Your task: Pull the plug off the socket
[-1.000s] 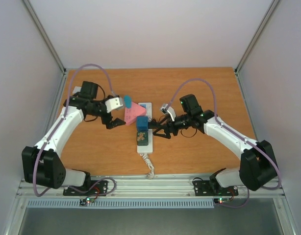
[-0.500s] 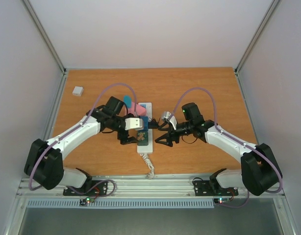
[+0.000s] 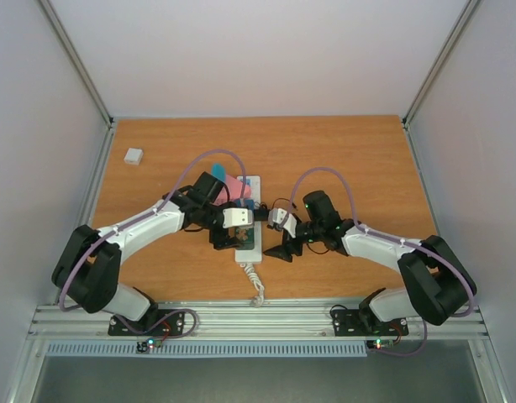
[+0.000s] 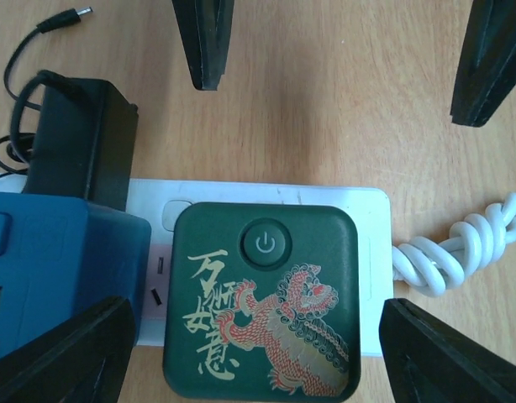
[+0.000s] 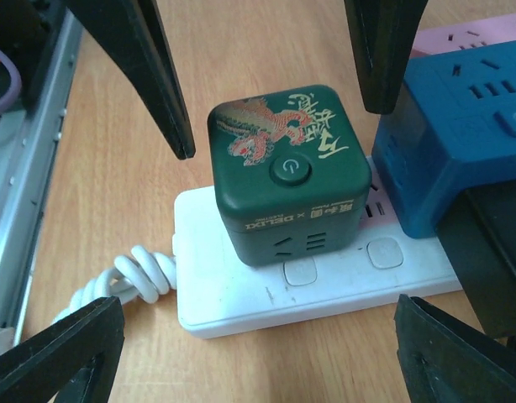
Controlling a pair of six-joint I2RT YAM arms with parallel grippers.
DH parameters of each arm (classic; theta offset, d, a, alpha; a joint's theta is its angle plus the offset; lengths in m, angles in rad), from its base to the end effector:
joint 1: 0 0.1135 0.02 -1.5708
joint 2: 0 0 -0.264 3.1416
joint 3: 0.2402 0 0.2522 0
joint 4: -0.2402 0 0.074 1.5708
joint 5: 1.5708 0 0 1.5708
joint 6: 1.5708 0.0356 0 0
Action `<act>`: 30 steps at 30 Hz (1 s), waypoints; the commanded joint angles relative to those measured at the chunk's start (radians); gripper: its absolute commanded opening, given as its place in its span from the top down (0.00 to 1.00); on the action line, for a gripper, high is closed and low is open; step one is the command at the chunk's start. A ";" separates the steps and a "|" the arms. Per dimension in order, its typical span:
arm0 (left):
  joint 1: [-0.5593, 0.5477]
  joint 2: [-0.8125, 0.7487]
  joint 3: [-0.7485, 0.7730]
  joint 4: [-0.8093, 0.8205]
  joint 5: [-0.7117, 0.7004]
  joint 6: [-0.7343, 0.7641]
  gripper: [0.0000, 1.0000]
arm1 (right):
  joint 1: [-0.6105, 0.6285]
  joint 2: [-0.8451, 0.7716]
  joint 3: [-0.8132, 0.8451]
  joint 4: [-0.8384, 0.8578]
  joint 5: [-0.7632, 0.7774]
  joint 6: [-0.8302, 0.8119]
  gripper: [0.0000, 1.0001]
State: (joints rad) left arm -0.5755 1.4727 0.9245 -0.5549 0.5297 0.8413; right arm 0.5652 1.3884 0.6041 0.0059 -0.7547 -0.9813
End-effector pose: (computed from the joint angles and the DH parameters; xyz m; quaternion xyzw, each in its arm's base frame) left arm 0.2265 -0.1684 0.2063 0.6569 0.6735 -0.2228 0.2554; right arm 0.2057 0.1593 0.1724 -0.7008 0.5144 0.2585 0.4212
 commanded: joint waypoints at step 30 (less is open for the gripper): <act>0.016 -0.086 -0.104 -0.006 -0.060 0.120 0.62 | 0.165 0.188 -0.115 0.551 0.122 0.067 0.09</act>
State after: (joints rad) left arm -0.5755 1.4334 0.8368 -0.5026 0.4805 0.8883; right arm 0.7155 1.5394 0.4973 0.4652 -0.6193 -0.9398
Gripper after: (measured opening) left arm 0.621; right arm 0.905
